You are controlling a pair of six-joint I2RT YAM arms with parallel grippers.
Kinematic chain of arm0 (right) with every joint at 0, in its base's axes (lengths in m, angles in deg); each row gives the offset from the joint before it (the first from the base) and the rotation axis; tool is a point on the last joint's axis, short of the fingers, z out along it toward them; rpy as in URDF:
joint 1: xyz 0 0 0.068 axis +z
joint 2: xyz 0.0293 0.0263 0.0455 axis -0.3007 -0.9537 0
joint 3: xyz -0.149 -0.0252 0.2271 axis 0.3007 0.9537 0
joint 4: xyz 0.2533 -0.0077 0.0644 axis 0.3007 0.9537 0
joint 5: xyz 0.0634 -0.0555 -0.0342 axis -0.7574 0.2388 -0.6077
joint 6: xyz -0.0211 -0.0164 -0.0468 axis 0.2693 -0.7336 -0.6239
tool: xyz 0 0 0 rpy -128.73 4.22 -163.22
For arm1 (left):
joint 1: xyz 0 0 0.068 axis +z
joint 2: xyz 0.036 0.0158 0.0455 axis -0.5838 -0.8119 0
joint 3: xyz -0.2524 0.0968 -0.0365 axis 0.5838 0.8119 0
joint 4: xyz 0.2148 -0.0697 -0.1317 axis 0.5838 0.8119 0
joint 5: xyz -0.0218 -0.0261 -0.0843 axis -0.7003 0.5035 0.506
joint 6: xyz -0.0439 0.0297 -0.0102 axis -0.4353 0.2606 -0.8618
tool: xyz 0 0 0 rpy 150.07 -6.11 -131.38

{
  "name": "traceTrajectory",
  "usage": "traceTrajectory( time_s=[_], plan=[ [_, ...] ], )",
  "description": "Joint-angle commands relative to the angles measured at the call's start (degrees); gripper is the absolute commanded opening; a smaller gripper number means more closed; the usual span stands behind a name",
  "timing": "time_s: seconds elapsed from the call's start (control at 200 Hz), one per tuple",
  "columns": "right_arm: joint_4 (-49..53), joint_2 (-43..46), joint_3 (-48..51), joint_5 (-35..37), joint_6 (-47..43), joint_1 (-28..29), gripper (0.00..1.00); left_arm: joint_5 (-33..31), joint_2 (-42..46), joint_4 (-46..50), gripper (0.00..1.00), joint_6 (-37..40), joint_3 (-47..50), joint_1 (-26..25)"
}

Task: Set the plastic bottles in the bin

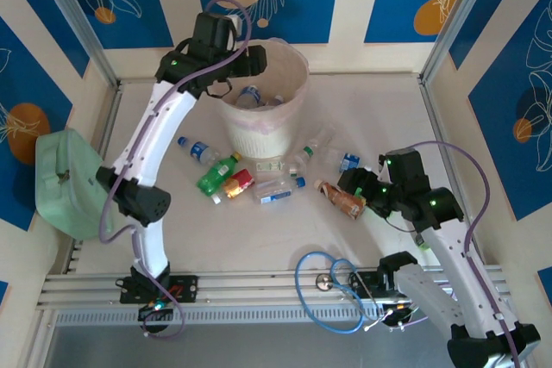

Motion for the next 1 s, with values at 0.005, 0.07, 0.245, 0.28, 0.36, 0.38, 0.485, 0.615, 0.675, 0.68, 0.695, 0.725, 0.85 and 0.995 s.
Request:
traceTrajectory(
  time_s=[0.005, 0.07, 0.245, 0.28, 0.36, 0.38, 0.485, 0.615, 0.675, 0.68, 0.695, 0.725, 0.85, 0.995],
  plan=[
    [-0.02, -1.53, -1.71, 0.38, -2.05, -0.53, 0.87, 1.24, 11.52, 2.15, 0.83, -0.47, 6.93, -4.09],
    [-0.83, -3.60, -2.09, -0.29, -2.59, -1.19, 0.87, -0.34, 17.22, 1.61, 0.83, 0.17, 14.65, -7.04],
    [-2.55, -7.25, -4.41, -0.40, -3.08, -1.74, 0.87, -2.34, 32.55, -1.64, 0.84, -2.74, 39.00, -11.99],
    [-2.77, -7.55, -4.83, 0.01, -3.16, -1.75, 0.87, -2.30, 34.93, -1.83, 0.84, -3.57, 42.87, -12.36],
    [-2.97, -8.26, -5.43, 0.58, -3.08, -1.83, 0.87, -0.09, 38.46, -1.80, 0.84, -4.68, 50.34, -12.91],
    [-2.95, -8.44, -5.54, 0.68, -3.08, -1.84, 0.87, 0.54, 38.97, -1.76, 0.84, -4.79, 51.75, -13.04],
    [-2.93, -9.17, -6.24, 1.27, -2.95, -1.84, 0.87, 2.84, 41.13, -2.23, 0.83, -5.44, 57.65, -14.28],
    [-2.03, -9.28, -7.32, 2.92, -2.78, -2.01, 0.87, 3.79, 42.59, -4.52, 0.83, -7.34, 63.79, -15.20],
    [-0.63, -10.16, -8.15, 4.22, -2.64, -2.46, 0.87, 3.30, 42.78, -4.97, 0.82, -7.54, 65.14, -15.40],
    [-0.54, -10.26, -8.21, 4.25, -2.64, -2.50, 0.87, 3.23, 42.83, -5.04, 0.82, -7.54, 65.24, -15.44],
    [-0.40, -10.52, -8.34, 4.36, -2.65, -2.66, 0.87, 3.04, 42.87, -5.21, 0.82, -7.54, 65.47, -15.52],
    [-0.19, -10.99, -8.57, 4.55, -2.67, -2.82, 0.87, 2.79, 43.14, -5.80, 0.81, -7.63, 65.89, -15.64],
    [-0.89, -12.14, -8.90, 5.24, -2.23, -3.51, 0.87, 3.67, 44.35, -8.64, 0.82, -8.15, 68.08, -15.83],
    [-1.62, -13.48, -9.16, 8.00, -1.75, -4.43, 0.87, 4.14, 43.82, -10.06, 0.82, -8.93, 70.13, -15.83]
  ],
)
